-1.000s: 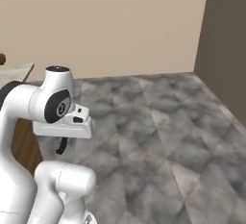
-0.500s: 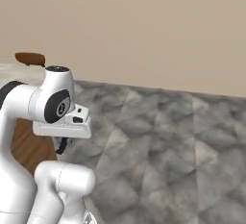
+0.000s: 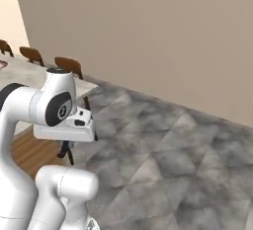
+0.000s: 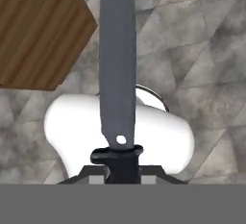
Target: Retrieve the butter from the fridge and place it on a plate on the dining table. Then retrieve the butter knife by the fridge and place it near the plate.
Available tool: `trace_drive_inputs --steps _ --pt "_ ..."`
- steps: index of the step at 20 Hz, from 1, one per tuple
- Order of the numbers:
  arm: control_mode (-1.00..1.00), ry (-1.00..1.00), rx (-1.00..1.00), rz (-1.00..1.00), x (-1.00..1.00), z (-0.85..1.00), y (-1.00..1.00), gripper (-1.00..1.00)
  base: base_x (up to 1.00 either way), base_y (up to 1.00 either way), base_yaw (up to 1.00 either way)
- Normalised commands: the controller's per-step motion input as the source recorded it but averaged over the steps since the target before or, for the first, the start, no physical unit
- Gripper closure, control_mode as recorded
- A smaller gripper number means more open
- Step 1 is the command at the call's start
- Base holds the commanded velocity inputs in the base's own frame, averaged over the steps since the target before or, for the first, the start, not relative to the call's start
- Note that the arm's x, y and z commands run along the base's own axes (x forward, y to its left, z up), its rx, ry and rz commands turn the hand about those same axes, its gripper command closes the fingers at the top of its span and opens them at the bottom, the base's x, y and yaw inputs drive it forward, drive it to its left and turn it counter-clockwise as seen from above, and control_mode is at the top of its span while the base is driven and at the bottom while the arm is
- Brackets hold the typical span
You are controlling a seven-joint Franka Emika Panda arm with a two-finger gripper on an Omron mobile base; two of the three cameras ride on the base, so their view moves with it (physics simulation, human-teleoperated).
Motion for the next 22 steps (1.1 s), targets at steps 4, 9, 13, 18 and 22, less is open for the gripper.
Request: trace_drive_inputs --steps 4,9,13,18,22 --pt "1.0 0.0 0.0 0.0 0.0 0.0 0.0 1.0 1.0 -1.0 0.22" --pt "1.0 0.0 0.0 0.0 0.0 0.0 0.0 1.0 1.0 -0.96 0.23" --pt "1.0 0.0 0.0 0.0 0.0 0.0 0.0 1.0 1.0 -0.89 0.43" --pt "1.0 0.0 0.0 0.0 0.0 0.0 0.0 1.0 1.0 -0.9 0.48" --pt "1.0 0.0 0.0 0.0 0.0 0.0 0.0 1.0 1.0 -0.97 0.46"
